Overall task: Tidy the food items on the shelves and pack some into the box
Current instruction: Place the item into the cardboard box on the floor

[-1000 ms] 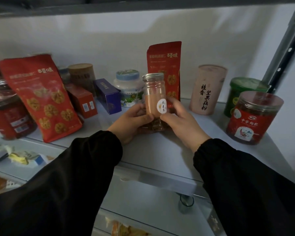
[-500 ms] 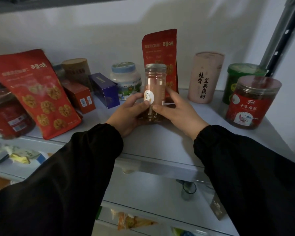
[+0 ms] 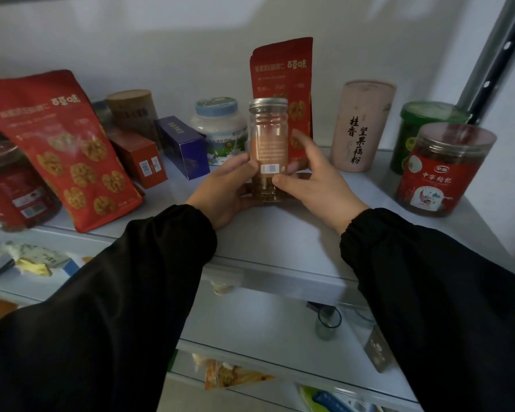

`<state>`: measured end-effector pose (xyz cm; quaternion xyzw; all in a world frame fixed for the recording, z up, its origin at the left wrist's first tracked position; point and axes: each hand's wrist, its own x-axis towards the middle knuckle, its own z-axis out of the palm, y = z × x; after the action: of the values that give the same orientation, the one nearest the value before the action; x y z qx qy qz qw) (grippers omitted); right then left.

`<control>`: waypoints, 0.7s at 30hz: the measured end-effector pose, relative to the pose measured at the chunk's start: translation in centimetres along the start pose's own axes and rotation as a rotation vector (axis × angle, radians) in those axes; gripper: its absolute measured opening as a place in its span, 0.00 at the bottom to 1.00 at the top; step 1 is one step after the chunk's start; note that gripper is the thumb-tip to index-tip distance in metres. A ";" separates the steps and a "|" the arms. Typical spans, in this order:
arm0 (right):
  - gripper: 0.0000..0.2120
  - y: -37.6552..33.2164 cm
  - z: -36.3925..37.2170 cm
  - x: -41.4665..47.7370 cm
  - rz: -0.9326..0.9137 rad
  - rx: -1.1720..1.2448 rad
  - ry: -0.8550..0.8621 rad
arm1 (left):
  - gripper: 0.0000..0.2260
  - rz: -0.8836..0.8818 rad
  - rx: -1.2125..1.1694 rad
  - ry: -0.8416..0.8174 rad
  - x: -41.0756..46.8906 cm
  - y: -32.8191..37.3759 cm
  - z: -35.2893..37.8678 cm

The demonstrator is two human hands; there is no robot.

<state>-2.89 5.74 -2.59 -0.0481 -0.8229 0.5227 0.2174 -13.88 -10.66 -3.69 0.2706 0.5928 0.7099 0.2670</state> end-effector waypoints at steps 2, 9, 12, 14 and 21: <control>0.39 0.2 0.0 0.1 -0.016 -0.017 -0.017 | 0.18 0.007 -0.006 -0.018 -0.1 0.0 -0.1; 0.36 0.6 0.0 0.3 -0.005 -0.007 -0.037 | 0.15 0.010 -0.040 -0.032 -0.2 -0.1 -0.1; 0.37 0.6 0.2 0.4 0.006 0.028 -0.030 | 0.14 -0.004 -0.058 -0.014 -0.2 0.0 0.1; 0.35 0.6 0.2 0.4 0.000 0.026 -0.025 | 0.15 -0.013 -0.063 0.001 -0.2 0.0 0.2; 0.35 1.0 0.1 0.4 -0.054 -0.017 -0.005 | 0.13 -0.001 -0.047 0.027 -0.2 0.0 0.3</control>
<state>-3.49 6.20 -3.37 -0.0265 -0.8289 0.5097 0.2290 -13.50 -10.62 -3.66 0.2545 0.5798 0.7271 0.2654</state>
